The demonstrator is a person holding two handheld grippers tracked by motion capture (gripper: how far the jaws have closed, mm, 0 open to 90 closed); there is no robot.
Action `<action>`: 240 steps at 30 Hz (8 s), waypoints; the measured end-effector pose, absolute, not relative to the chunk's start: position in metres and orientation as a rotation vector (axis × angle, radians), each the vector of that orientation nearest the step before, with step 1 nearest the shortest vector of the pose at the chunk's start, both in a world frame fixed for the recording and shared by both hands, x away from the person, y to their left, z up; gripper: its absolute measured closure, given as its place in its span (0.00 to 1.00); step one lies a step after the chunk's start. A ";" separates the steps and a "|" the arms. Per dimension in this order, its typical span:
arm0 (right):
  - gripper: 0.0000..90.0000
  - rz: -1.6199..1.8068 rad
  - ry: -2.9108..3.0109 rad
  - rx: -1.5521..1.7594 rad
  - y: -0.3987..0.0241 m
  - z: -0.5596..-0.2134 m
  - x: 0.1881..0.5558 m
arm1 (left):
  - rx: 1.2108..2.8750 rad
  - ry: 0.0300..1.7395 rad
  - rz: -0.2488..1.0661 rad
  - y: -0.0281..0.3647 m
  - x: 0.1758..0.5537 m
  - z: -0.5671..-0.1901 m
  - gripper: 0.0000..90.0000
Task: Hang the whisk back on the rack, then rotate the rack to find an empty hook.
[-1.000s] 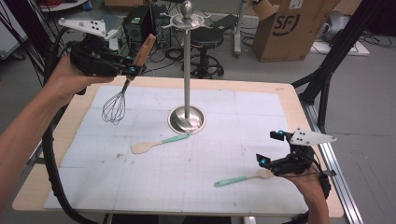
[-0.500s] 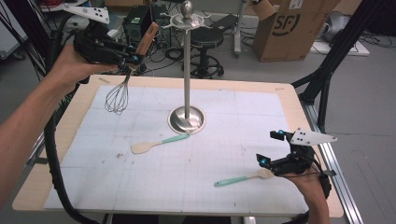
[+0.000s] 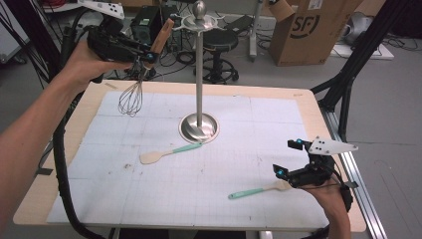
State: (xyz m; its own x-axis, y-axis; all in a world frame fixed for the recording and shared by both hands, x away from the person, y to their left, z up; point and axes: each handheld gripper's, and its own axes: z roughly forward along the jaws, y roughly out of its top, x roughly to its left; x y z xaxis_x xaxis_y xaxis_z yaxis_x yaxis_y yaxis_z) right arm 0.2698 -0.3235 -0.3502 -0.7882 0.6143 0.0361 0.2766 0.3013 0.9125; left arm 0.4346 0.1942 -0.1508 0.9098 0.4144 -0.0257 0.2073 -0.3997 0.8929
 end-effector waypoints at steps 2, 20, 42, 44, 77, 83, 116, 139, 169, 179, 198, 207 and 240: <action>0.00 1.480 2.255 0.804 -0.324 -0.350 0.270 | 1.998 0.449 0.239 0.194 0.436 -0.151 0.78; 0.00 1.473 2.268 0.806 -0.324 -0.351 0.271 | 1.994 0.432 0.218 0.184 0.444 -0.157 0.78; 0.00 1.482 2.273 0.806 -0.322 -0.354 0.272 | 2.014 0.412 0.184 0.158 0.449 -0.168 0.78; 0.00 1.481 2.277 0.815 -0.322 -0.354 0.272 | 2.018 0.410 0.187 0.157 0.449 -0.170 0.78; 0.00 1.498 2.264 0.812 -0.325 -0.354 0.271 | 2.081 0.507 0.348 0.143 0.440 -0.170 0.45; 0.00 1.497 2.259 0.810 -0.326 -0.353 0.271 | 2.133 0.444 0.312 0.143 0.425 -0.165 0.16; 0.00 1.504 2.250 0.801 -0.327 -0.349 0.268 | 2.132 0.351 0.338 0.168 0.374 -0.129 0.14; 0.00 1.506 2.261 0.806 -0.326 -0.351 0.268 | 2.130 0.317 0.282 0.145 0.396 -0.095 1.00; 0.00 1.499 2.263 0.812 -0.329 -0.352 0.269 | 2.117 0.405 0.313 0.141 0.445 -0.093 1.00; 0.00 1.490 2.268 0.811 -0.328 -0.353 0.269 | 2.115 0.433 0.342 0.149 0.456 -0.091 1.00; 0.00 1.481 2.277 0.822 -0.329 -0.353 0.269 | 2.133 0.448 0.371 0.149 0.464 -0.088 1.00; 0.00 1.487 2.271 0.814 -0.329 -0.353 0.269 | 2.145 0.415 0.380 0.144 0.441 -0.079 1.00; 0.00 1.522 2.273 0.776 -0.323 -0.351 0.268 | 2.173 0.412 0.371 0.103 0.409 -0.081 1.00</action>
